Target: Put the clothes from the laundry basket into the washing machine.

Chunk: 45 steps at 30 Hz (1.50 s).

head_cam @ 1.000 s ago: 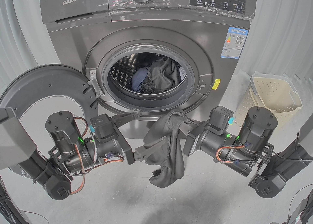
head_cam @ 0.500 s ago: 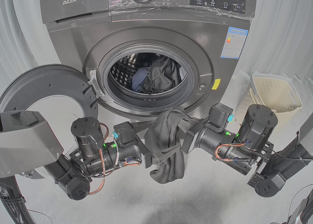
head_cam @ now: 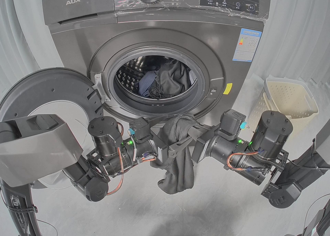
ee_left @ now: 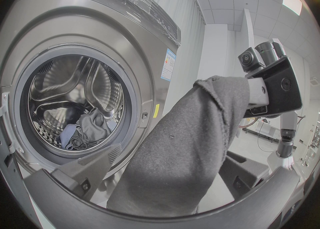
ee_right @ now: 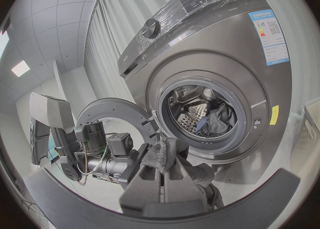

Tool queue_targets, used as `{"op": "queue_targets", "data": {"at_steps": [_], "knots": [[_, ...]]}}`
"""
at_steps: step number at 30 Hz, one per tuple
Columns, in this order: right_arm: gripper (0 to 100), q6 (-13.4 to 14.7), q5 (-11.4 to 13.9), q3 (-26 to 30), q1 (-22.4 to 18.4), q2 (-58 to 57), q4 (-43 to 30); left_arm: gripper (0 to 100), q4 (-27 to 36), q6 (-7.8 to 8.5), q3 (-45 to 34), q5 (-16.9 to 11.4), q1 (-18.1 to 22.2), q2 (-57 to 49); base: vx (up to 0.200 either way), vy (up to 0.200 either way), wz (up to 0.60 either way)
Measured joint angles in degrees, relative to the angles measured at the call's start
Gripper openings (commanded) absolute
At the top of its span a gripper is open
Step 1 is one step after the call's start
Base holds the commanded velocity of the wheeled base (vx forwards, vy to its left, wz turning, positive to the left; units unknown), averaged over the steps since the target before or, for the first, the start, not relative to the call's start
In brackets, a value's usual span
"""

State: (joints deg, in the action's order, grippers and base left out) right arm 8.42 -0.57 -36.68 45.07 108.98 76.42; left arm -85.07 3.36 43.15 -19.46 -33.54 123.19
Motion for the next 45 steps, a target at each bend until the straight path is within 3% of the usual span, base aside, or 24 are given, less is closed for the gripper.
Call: {"op": "queue_targets", "data": {"at_steps": [10,19,20,26,31,38,45], "knots": [[0,0.0,-0.05,0.13,0.1,0.13,0.0,0,-0.57,1.37,-0.22,0.63,-0.2,0.21,0.0,0.0,0.0],[0,0.02,-0.07,-0.24,0.02,0.13,0.18,0,-0.85,2.32,-5.42,0.11,-1.29,-2.71,0.0,0.0,0.0],[100,0.05,-0.05,-0.41,0.02,0.13,0.18,0,-0.9,2.38,-6.06,0.02,-1.4,-3.06,0.0,0.0,0.0],[100,0.57,-0.05,-1.21,-0.91,-0.44,0.22,0,-2.05,2.38,-9.09,-2.27,-0.89,-5.22,0.0,0.0,0.0],[100,0.52,0.37,0.39,-5.52,-2.36,0.27,0,-3.17,1.12,-11.3,-5.67,1.38,-8.61,0.0,0.0,0.0],[100,0.52,1.48,4.9,-10.62,-3.56,0.46,0,-3.67,-4.75,-15.7,-7.96,3.22,-15.95,0.0,0.0,0.0],[100,0.57,1.52,6.78,-11.12,1.71,0.46,0,-3.72,-8.67,-17.77,-8.13,3.99,-21.15,0.0,0.0,0.0]]}}
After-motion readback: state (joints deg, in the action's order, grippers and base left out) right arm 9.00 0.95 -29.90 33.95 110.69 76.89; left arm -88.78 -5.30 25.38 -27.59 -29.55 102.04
